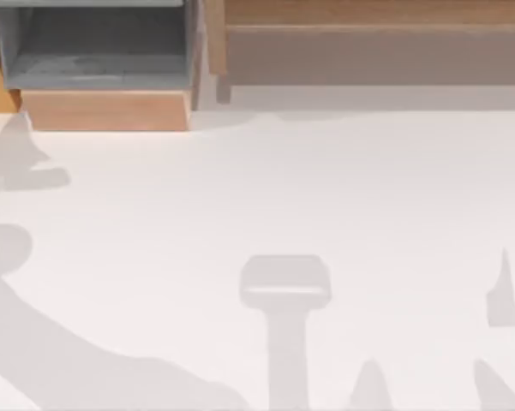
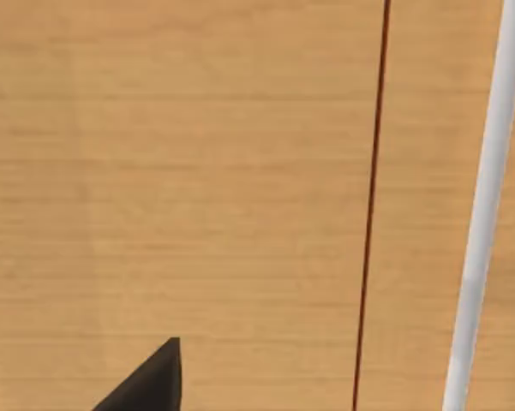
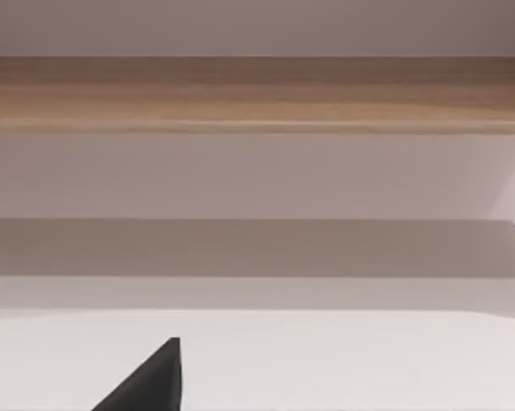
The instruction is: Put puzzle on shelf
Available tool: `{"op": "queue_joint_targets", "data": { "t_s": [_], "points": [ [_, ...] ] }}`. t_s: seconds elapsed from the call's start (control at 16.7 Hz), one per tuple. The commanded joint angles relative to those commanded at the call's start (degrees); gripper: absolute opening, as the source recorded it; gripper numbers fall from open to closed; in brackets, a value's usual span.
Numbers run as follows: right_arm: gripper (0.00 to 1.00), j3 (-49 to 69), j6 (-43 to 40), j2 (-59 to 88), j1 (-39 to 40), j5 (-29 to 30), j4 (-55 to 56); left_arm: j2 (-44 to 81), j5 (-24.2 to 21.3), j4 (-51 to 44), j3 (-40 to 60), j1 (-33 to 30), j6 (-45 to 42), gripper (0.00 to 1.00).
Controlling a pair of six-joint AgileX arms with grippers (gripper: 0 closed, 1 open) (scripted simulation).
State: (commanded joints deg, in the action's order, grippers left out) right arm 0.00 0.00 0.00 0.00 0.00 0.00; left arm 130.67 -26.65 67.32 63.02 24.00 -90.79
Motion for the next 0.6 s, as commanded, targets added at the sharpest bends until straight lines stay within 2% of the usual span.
{"op": "queue_joint_targets", "data": {
  "t_s": [0.3, 0.6],
  "points": [
    [1.0, 0.0, 0.0, 0.0, 0.0, 0.0, 0.0, -0.05, 0.15, -0.21, -0.03, -0.31, 0.06, 1.0],
    [1.0, 0.0, 0.0, 0.0, 0.0, 0.0, 0.0, 2.39, 1.16, -2.73, 5.16, -1.19, 0.03, 1.0]
  ]
}}
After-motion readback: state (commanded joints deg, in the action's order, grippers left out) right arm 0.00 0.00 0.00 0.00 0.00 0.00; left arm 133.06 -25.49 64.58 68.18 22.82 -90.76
